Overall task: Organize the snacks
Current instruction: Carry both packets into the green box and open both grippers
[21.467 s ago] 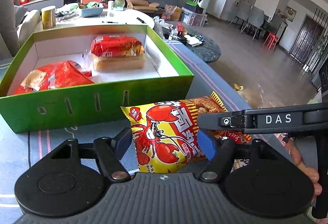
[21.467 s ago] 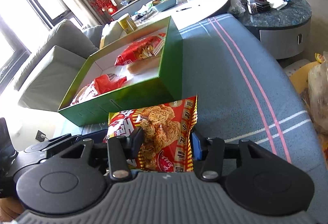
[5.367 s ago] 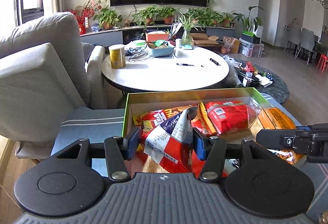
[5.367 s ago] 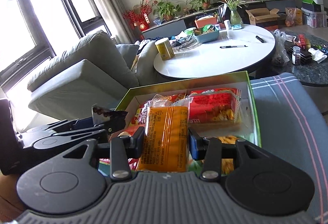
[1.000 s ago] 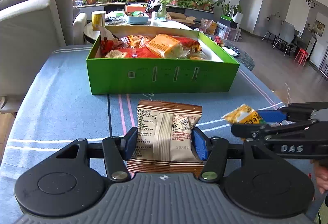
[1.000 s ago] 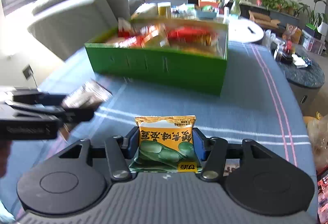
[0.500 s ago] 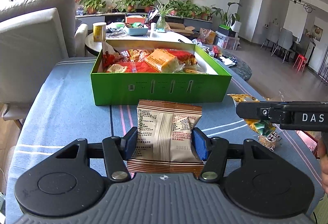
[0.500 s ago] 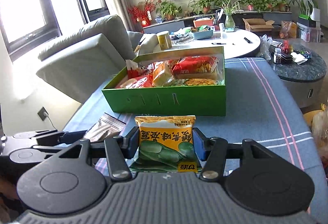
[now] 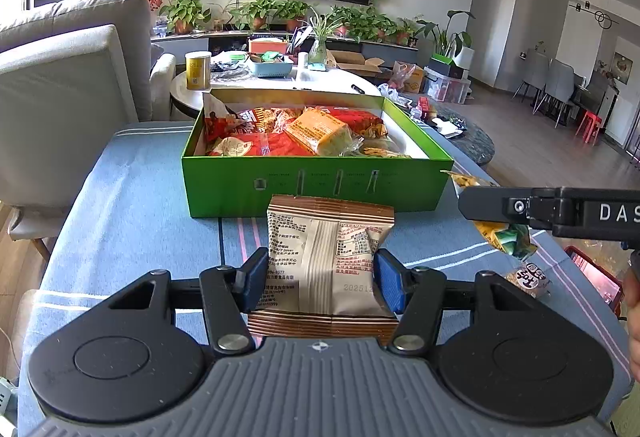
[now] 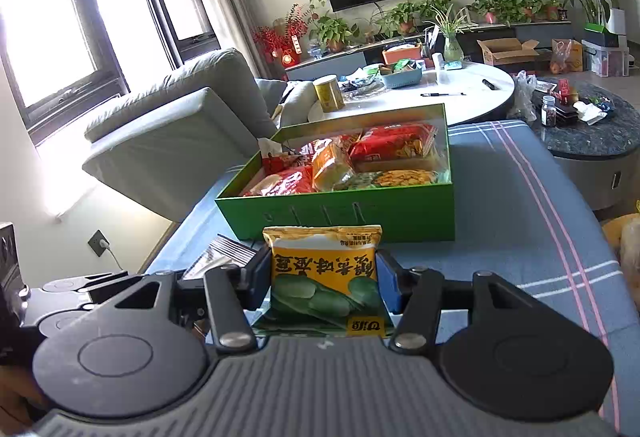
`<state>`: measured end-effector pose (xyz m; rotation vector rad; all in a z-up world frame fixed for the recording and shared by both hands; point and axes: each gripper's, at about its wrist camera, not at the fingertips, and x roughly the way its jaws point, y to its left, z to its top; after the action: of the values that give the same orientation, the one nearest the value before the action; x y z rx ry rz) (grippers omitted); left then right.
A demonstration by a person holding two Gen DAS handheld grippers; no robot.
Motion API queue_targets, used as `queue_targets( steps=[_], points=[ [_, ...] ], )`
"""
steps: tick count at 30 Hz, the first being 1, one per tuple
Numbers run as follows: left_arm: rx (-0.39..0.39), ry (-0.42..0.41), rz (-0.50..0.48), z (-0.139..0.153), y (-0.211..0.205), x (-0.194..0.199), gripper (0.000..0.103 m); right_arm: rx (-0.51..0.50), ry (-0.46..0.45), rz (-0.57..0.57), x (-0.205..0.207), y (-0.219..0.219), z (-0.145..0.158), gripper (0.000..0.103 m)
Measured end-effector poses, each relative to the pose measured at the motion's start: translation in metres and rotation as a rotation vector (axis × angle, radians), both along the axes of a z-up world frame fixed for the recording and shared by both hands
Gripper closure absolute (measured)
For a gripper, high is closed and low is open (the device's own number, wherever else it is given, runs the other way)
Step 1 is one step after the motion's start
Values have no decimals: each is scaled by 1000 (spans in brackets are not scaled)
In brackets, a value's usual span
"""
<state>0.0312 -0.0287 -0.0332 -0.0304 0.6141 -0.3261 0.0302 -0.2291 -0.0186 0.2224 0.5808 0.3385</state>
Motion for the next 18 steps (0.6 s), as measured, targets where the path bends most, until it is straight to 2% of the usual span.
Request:
queue_targets(
  steps=[18],
  points=[
    [11, -43, 12, 17, 0, 26, 49, 32, -17, -6, 24, 2, 9, 6]
  ],
)
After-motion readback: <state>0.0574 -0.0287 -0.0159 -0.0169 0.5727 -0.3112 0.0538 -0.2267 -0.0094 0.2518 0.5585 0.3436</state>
